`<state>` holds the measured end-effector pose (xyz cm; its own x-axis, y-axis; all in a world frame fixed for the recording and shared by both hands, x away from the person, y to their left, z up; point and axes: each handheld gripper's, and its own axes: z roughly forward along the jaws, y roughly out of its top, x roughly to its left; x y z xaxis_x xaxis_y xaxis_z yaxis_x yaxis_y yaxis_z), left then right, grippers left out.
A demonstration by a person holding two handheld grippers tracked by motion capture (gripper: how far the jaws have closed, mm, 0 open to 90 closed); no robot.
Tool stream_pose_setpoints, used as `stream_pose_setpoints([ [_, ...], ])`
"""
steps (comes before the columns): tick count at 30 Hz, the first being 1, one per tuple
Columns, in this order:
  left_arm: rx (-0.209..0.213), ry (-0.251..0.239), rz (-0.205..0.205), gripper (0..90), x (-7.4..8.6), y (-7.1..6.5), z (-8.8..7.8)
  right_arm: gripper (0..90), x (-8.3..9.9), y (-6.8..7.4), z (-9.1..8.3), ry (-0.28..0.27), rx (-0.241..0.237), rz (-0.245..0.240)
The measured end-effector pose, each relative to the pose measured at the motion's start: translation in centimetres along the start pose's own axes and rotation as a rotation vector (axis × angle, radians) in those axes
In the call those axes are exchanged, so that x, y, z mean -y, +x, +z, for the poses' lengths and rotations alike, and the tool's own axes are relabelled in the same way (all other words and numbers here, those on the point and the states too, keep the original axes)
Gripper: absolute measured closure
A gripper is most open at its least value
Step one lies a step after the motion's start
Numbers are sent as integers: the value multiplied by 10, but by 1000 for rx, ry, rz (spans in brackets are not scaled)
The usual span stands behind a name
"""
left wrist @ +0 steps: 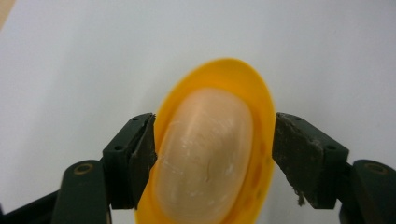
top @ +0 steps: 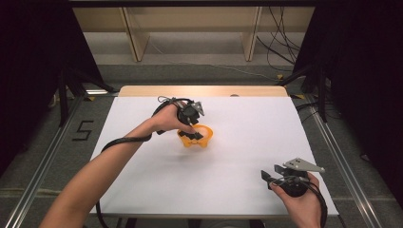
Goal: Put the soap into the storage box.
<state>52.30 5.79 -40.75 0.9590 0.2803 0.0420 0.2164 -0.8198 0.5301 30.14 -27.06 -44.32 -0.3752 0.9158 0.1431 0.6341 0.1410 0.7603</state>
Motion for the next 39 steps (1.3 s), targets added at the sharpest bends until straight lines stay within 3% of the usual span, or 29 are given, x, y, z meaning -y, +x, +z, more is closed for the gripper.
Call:
stream_pose_setpoints([
  [4,-14,-6,15,295,-1,0,-9,433,0,0,0,7,4,-5],
  [5,-16,-24,-5,296,0,-2,-10,432,0,0,0,1,1,-5],
  [8,-34,-26,1,300,2,-4,-15,431,0,0,0,3,3,-10],
  [12,-78,-57,-47,323,8,-9,-26,431,0,0,0,-1,2,-5],
  [13,-89,-81,-79,334,10,-12,-29,430,0,-3,1,-12,-1,-39],
  [16,-115,-87,-110,340,19,-17,-43,430,-1,-3,0,-8,5,-34],
  [19,-137,-71,-110,333,30,-23,-57,430,0,0,0,5,4,-4],
  [21,-155,-84,-126,331,39,-27,-65,430,0,0,0,-4,1,-11],
  [22,-168,-95,-139,328,49,-32,-72,430,-1,-2,1,-13,0,-43],
  [25,-184,-107,-166,326,58,-37,-78,430,-1,-2,1,-13,2,-44],
  [26,-191,-111,-182,325,69,-41,-83,430,-1,-2,1,-13,1,-44],
  [29,-195,-120,-189,323,79,-46,-88,430,-1,-2,1,-8,0,-43],
  [30,-202,-134,-211,320,90,-51,-91,429,-1,-2,1,-5,0,-40],
  [33,-210,-136,-239,319,100,-57,-94,430,-1,-2,1,-4,2,-40],
  [34,-211,-144,-256,317,110,-61,-96,429,-1,1,0,5,2,-10],
  [36,-211,-146,-262,313,115,-64,-97,429,-1,2,0,11,-1,1],
  [38,-214,-145,-272,310,125,-69,-97,429,-2,-1,1,-4,9,-47],
  [39,-214,-145,-270,309,129,-71,-96,429,-1,2,1,11,0,-5],
])
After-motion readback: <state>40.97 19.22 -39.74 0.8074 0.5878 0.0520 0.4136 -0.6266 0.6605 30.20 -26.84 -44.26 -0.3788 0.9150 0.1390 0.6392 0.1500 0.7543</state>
